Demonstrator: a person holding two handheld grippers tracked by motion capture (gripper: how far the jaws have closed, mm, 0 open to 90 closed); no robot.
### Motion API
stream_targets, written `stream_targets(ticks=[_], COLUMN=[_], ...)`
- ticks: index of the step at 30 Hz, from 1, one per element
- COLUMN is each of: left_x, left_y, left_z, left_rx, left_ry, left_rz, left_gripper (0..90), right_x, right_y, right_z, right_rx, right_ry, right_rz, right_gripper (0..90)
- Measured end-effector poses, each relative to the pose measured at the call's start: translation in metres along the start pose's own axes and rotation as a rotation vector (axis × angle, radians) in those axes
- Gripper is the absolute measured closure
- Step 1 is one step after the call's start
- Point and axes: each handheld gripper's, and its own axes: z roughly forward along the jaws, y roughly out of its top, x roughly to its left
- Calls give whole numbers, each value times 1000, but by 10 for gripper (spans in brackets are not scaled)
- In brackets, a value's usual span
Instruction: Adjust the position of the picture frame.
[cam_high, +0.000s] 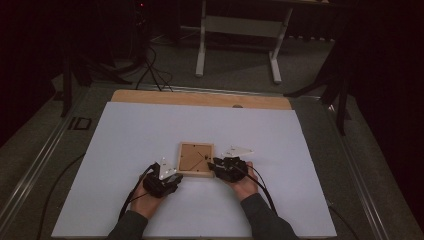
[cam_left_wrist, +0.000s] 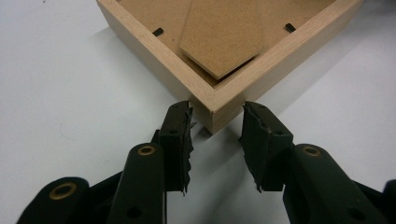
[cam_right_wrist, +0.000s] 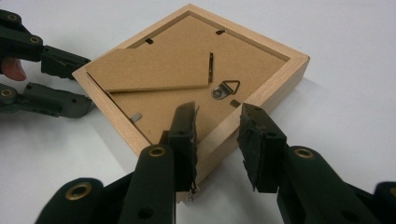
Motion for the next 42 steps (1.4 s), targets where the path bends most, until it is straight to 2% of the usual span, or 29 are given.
stream_targets(ticks=[13, 36, 42], left_x=[0, 0, 1], left_y=[0, -2, -1], left_z=[0, 0, 0], left_rx=[-2, -19, -24], left_ry=[3, -3, -23], left_rz=[3, -17, -28], left_gripper=[620, 619, 564], right_x=[1, -1, -2], right_y=[0, 0, 0], right_z=[0, 1, 1], right_rx=[1, -5, -5], right_ry=[1, 11, 13], right_rz=[-6, -17, -15], right_gripper=[666, 662, 662])
